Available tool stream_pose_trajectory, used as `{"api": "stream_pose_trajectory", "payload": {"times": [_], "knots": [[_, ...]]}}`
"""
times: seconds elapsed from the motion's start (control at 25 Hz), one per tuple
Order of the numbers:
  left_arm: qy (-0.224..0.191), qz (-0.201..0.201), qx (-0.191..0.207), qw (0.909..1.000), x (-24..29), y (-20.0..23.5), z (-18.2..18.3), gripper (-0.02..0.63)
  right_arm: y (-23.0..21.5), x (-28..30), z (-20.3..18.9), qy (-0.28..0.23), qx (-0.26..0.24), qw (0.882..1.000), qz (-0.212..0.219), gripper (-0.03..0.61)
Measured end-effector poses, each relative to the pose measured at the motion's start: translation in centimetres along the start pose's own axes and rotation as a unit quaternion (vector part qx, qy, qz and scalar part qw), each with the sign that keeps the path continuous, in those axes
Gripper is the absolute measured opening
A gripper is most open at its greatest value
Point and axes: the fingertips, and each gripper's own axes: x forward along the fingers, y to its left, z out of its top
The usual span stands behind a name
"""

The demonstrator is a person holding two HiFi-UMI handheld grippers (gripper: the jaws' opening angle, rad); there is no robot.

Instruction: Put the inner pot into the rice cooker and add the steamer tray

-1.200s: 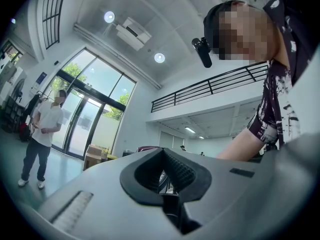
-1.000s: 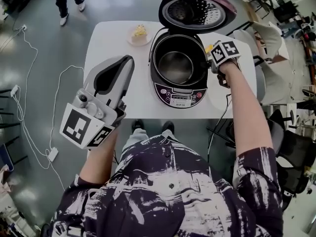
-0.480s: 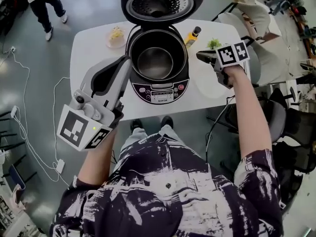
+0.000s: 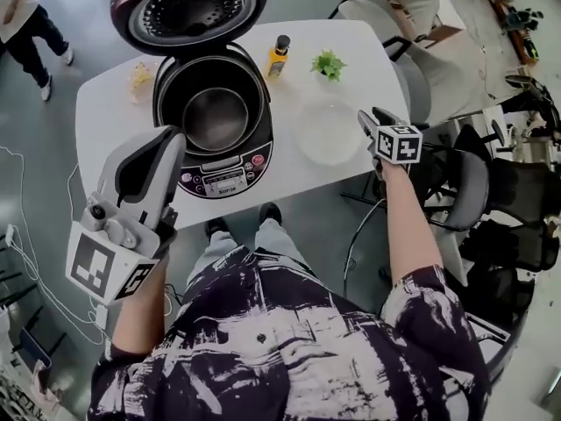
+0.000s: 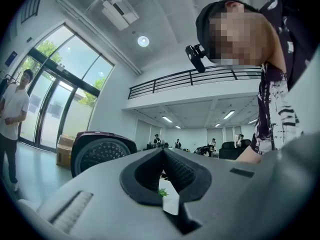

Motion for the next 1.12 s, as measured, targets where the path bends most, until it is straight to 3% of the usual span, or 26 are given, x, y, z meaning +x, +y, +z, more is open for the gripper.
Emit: {"api": "stream_pose_trajectory", "payload": {"times": [0.2,0.48,0.56,0.6,0.64,0.76,0.92,1.12], "knots": [[0.016,-0.003,0.007,0.9998,1.5,-0.7,-0.7,0.005,-3.7,3.0,-8.2,0.074,0.086,0.993,-0.032,0.173],[0.028,0.01,0.012,0.9995,2.0,-0.6,-1.4,0.005,-4.8,6.4,-12.6,0.143,0.124,0.981,-0.042,0.17],[0.029,0.014,0.011,0.9994,2.0,-0.4,-1.4,0.005,-4.6,6.9,-13.4,0.162,0.126,0.978,-0.04,0.148],[0.03,0.016,0.012,0.9993,1.9,-0.4,-1.4,0.005,-4.5,7.1,-13.8,0.172,0.127,0.976,-0.041,0.079],[0.031,0.019,0.012,0.9993,1.9,-0.3,-1.4,0.005,-4.4,7.3,-14.1,0.179,0.131,0.974,-0.043,0.031],[0.033,0.024,0.011,0.9991,1.7,0.0,-1.4,0.005,-4.4,7.4,-14.4,0.192,0.165,0.967,-0.045,0.009],[0.025,0.024,0.008,0.9994,1.3,0.3,-1.1,0.005,-4.2,6.3,-13.9,0.221,0.154,0.962,-0.044,0.002],[0.003,0.017,0.006,0.9998,0.6,0.3,0.0,0.005,-3.7,3.9,-9.3,0.203,0.17,0.964,-0.025,0.002]]}}
